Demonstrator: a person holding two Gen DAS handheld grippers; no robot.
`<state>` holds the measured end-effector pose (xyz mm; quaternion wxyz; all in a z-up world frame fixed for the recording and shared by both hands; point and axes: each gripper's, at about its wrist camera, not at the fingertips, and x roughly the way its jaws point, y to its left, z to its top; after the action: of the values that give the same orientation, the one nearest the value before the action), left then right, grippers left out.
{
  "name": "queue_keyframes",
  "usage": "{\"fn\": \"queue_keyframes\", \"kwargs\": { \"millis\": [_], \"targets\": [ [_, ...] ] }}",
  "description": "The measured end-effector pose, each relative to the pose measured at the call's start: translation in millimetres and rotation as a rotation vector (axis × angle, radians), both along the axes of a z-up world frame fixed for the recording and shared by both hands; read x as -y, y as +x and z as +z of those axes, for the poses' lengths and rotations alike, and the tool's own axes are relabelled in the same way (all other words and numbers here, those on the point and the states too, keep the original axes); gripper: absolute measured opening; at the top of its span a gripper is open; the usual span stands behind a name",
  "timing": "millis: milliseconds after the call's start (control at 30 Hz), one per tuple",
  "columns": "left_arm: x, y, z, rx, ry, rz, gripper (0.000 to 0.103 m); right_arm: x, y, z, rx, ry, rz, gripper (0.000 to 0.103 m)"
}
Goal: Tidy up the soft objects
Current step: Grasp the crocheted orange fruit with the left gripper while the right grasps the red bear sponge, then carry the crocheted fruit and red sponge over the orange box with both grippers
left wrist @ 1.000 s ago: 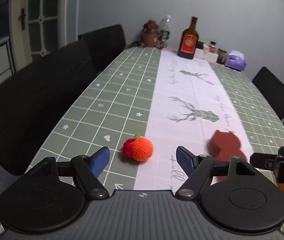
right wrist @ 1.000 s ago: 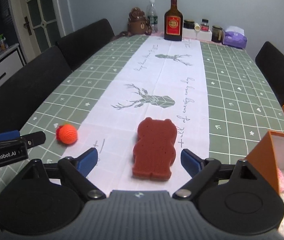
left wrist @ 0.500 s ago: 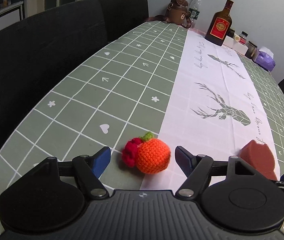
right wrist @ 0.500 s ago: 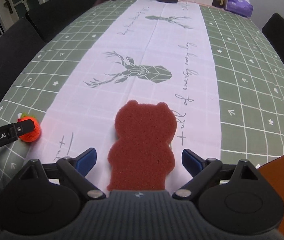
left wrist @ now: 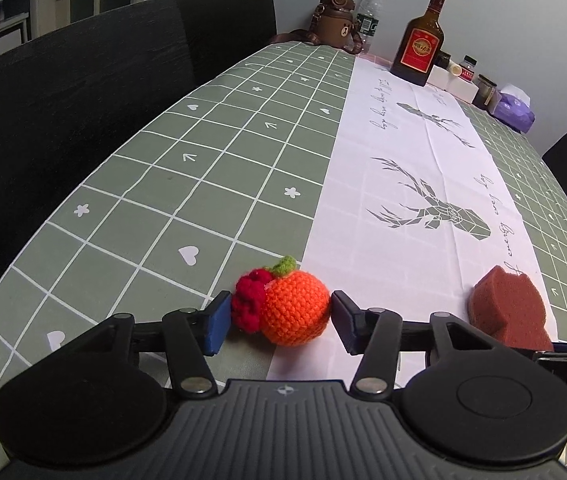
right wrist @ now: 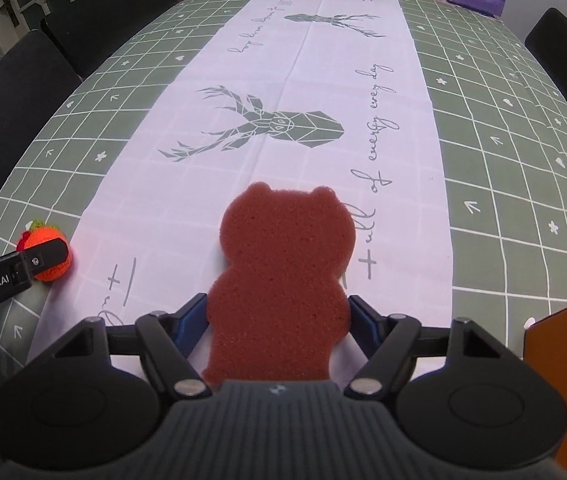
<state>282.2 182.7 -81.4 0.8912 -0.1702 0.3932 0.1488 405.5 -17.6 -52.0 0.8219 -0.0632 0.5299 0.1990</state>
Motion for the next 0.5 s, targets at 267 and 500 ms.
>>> {"fn": "queue_keyframes", "kwargs": {
  "millis": [267,500],
  "targets": [
    [13.2,-25.8,28.6,0.067,0.045,-0.013,0.06,3.8,-14.3,18.3,0.034,0.036,0.015,0.063],
    [34.9,-61.6,72.6,0.144,0.071,-0.056,0.06,17.8,-42.4,68.3,0.124,0.087,0.04,0.063]
  ]
}}
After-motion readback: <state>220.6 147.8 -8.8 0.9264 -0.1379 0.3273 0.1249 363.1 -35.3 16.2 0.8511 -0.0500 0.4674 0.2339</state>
